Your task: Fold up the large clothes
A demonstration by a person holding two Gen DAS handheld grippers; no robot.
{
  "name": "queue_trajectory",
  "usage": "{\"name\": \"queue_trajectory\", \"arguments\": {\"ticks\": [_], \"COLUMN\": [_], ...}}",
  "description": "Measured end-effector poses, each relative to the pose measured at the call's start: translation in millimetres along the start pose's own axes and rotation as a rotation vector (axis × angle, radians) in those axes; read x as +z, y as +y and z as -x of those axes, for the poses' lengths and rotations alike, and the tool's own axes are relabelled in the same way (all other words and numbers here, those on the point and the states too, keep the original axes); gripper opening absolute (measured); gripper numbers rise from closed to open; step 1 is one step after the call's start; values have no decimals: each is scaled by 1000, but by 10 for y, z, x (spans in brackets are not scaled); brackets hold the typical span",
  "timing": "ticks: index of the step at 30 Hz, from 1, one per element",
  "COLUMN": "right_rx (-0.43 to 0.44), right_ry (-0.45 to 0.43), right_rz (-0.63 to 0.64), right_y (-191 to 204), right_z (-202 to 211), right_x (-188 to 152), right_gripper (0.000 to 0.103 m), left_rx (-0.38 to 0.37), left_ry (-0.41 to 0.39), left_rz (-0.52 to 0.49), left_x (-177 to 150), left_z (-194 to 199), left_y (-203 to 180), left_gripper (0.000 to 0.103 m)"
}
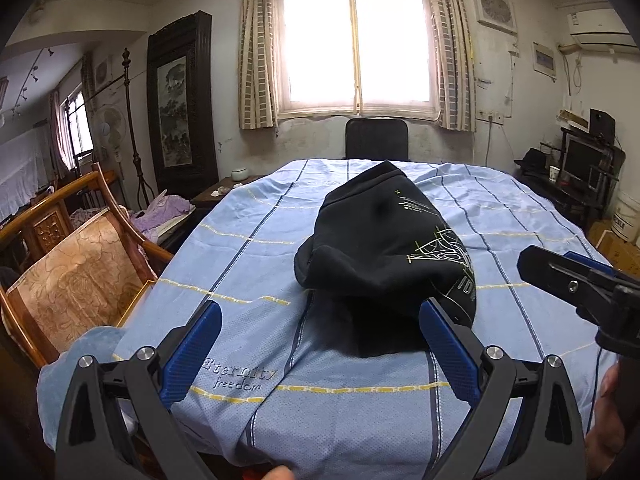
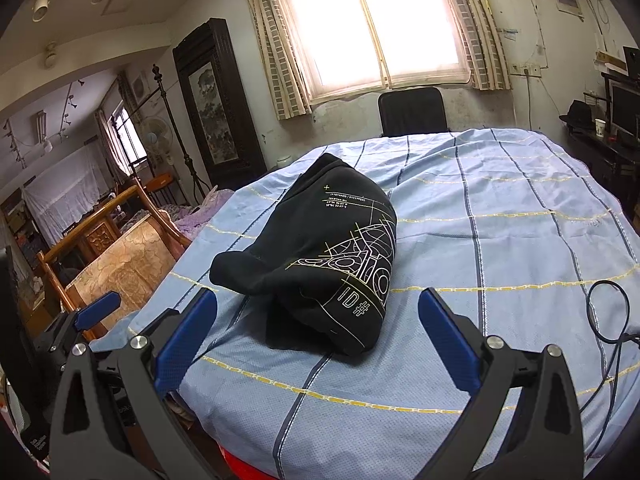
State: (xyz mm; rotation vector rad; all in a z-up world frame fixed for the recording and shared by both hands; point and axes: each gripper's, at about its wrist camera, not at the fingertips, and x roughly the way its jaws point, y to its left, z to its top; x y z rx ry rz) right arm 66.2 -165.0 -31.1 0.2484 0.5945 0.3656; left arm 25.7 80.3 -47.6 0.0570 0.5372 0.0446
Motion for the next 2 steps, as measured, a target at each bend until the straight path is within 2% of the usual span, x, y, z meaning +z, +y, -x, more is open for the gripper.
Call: {"name": "queue_trajectory", "arguments": {"ticks": [2], "right_rx": [-1], "right_ry": [-1], "right_rz": [2], "right_y": [6], "right_z": [6], "right_x": [-1], "right_gripper": [98], "left_rx": [5], "left_ry": [-2], "left_rz": [1], "left_x": [-9], "left_z": [12], "left_y": [-3], "left_gripper": [99]}}
